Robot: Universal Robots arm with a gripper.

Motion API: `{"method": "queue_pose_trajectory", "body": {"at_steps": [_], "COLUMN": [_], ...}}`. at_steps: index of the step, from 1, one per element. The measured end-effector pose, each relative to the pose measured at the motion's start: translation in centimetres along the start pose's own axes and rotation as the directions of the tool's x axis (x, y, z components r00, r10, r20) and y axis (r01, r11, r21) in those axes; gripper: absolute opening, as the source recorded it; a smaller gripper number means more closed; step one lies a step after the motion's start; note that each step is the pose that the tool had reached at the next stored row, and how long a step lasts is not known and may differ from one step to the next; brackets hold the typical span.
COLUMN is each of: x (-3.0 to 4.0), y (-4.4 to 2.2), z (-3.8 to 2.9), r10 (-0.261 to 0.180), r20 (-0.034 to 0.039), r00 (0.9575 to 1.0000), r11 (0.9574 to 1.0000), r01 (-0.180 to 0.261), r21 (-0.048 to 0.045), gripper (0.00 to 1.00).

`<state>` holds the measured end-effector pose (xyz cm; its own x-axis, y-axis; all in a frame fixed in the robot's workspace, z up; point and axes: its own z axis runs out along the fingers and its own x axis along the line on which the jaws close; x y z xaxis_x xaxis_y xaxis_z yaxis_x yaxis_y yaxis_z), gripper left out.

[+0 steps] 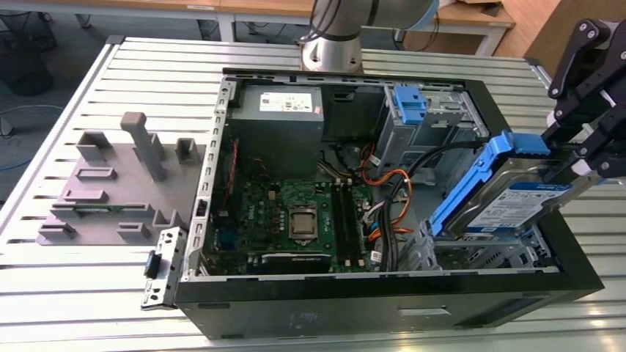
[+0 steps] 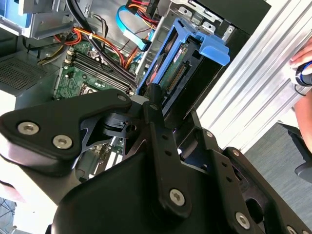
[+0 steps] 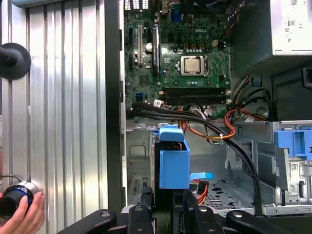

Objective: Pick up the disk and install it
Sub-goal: 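Pick up the disk, then insert the disk into the insertion slot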

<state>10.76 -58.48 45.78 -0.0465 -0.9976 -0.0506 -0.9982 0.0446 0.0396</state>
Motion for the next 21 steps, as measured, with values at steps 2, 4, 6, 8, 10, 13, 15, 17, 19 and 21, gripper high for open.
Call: {"method": "queue_pose_trajectory", "body": {"at_steps": [2,4,6,8,10,13,15,17,19,21], "x": [-0.10,-0.20,-0.34,-0.42,-0.48,-0.49,-0.50,-0.50,-0.50,-0.50], "y": [0.00,0.00,0.00,0.00,0.00,0.00,0.00,0.00,-0.01,-0.01], "z": [0.06,0.12,0.19,0.26,0.33,0.53,0.59,0.61,0.70,0.76], "r10": [0.000,0.000,0.000,0.000,0.000,0.000,0.000,0.000,0.000,0.000], "r20": [0.0000,0.0001,0.0003,0.0004,0.0004,0.0004,0.0003,0.0002,0.0004,0.0003], "r00": [1.0000,1.0000,1.0000,1.0000,1.0000,1.0000,1.0000,1.0000,1.0000,1.0000], "r11": [1.0000,1.0000,1.0000,1.0000,1.0000,1.0000,1.0000,1.0000,1.0000,1.0000], "r01": [0.000,0.000,0.000,0.000,0.000,0.000,0.000,0.000,0.000,0.000], "r21": [0.0000,0.0000,0.0000,0.0000,0.0000,0.0000,-0.0001,-0.0001,-0.0001,0.0000], "gripper": [0.35,0.35,0.35,0.35,0.35,0.35,0.35,0.35,0.35,0.35]}}
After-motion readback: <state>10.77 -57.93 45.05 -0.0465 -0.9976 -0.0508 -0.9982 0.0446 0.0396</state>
